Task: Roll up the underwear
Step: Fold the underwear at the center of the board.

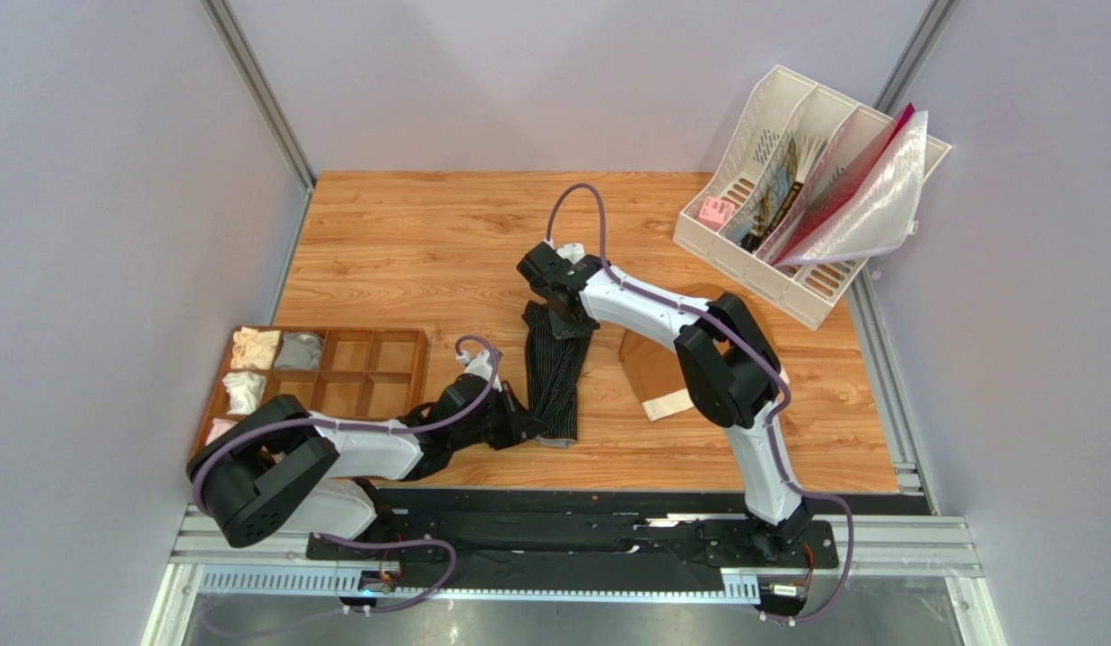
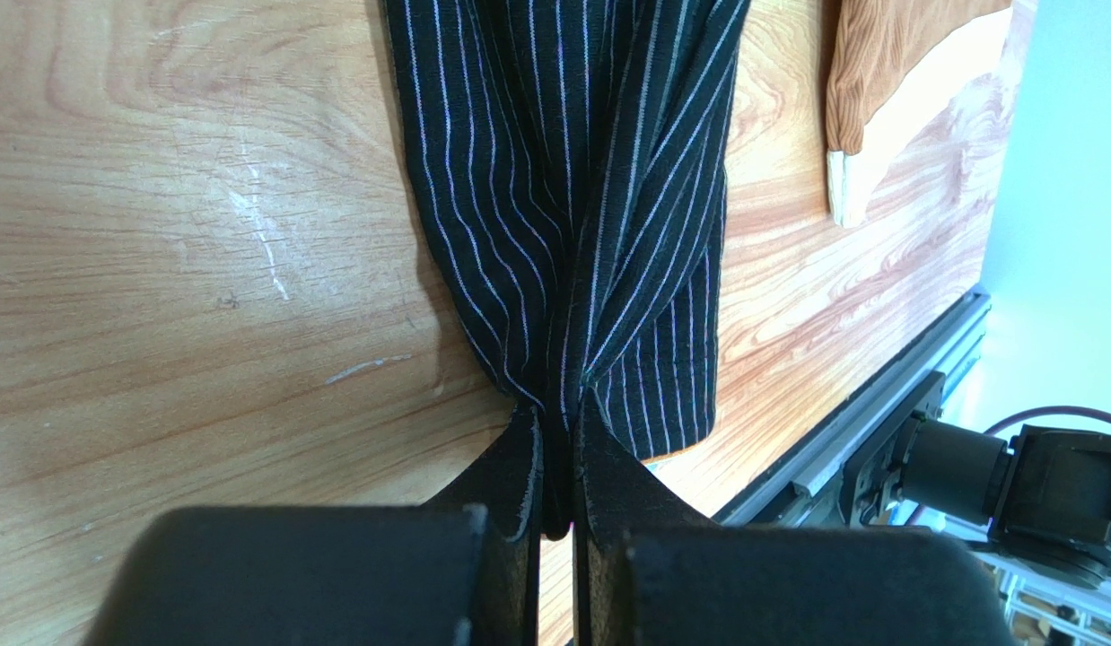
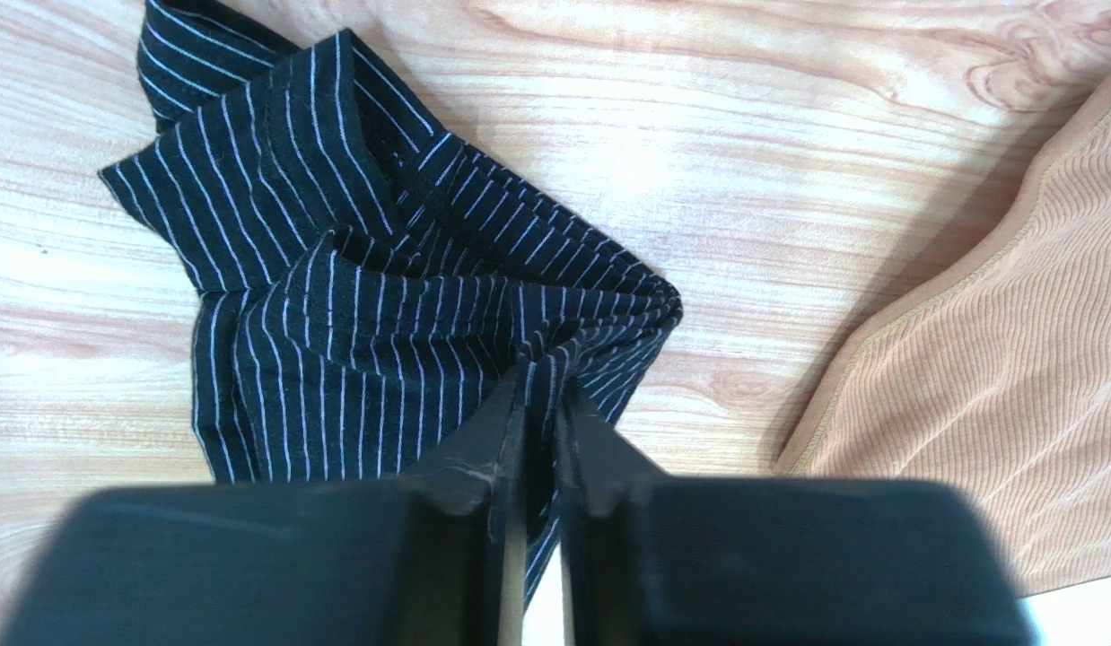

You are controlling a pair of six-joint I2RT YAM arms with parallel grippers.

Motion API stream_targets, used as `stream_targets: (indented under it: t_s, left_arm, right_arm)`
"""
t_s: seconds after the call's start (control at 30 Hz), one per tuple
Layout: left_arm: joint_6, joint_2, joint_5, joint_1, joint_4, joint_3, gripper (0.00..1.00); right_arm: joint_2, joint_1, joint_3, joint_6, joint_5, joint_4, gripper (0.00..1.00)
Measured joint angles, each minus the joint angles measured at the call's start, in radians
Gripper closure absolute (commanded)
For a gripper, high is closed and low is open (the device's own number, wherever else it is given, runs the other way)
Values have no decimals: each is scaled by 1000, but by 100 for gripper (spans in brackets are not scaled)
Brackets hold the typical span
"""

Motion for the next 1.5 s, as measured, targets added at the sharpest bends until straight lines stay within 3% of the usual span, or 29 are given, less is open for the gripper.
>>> stream_targets:
  t_s: [0.27,0.63,1.0,1.03,1.13,1.17,1.2,1.37,1.5]
  left_arm:
    - [0,0,1,0,1,0,100]
    - [-1,-11,3,0,5,-13,100]
    - [-3,-41,2,0,-2,-32,100]
    - [-3,-46,2,0,-6,-34,100]
    - [-5,-60,1,0,-17,-40,100]
    - [-5,-65,1,0,-24,-40,100]
    - [-6,-69,1,0,-27,-42,100]
    - [-18,-106,2,0,-46,-63,100]
    - [-24,-150,-2,0,-87,-74,100]
  right_arm:
    - [0,10,17,-8,4,-6,100]
    - [2,74,171,-15,10,-37,100]
    - [106,116,277,-23,9,-50,99]
    - [117,116,281,-24,9,-49,96]
    - [138,116,285,-32,-3,-48,70]
    - [143,116,285,-39,-14,-44,55]
    - [146,115,286,-39,-24,-41,50]
    - [146,103,293,-72,-122,5,44]
    - [110,82,256,-97,-178,51,47]
